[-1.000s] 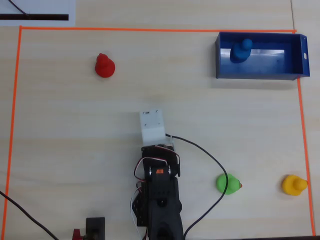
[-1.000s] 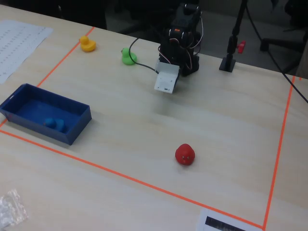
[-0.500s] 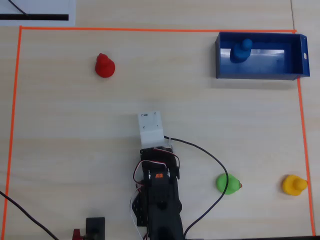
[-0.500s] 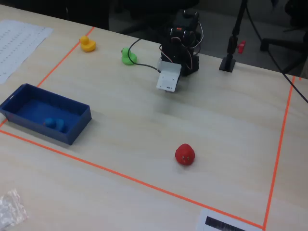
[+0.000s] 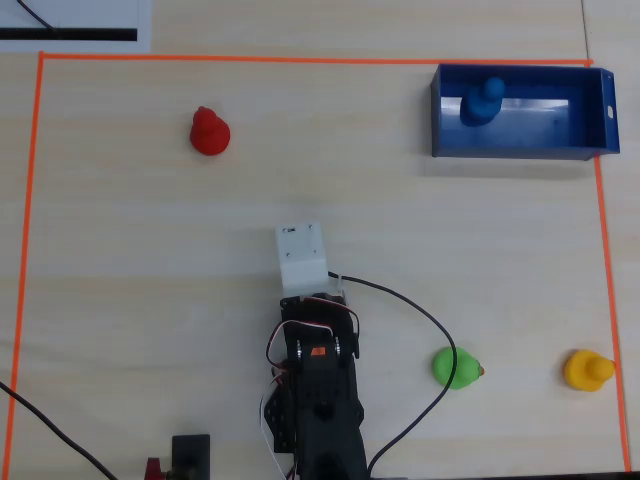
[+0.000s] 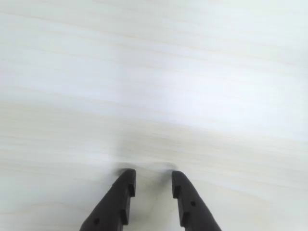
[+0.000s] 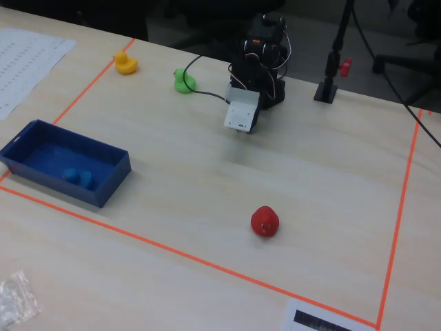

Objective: Grasp blue duck and put it into box.

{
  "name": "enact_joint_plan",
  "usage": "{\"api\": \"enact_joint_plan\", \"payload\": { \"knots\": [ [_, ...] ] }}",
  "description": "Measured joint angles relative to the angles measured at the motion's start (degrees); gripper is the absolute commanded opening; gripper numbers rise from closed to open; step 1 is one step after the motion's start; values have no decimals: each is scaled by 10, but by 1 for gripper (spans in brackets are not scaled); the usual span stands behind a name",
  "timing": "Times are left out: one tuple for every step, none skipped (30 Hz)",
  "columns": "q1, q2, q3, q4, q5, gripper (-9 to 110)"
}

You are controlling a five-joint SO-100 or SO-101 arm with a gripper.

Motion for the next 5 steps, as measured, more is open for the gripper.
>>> {"api": "enact_joint_plan", "payload": {
  "knots": [
    [0, 0, 0, 0, 0, 8],
    [0, 0, 0, 0, 0, 8],
    [0, 0, 0, 0, 0, 8],
    [0, 0, 0, 0, 0, 8],
    [0, 0, 0, 0, 0, 8]
  ]
}}
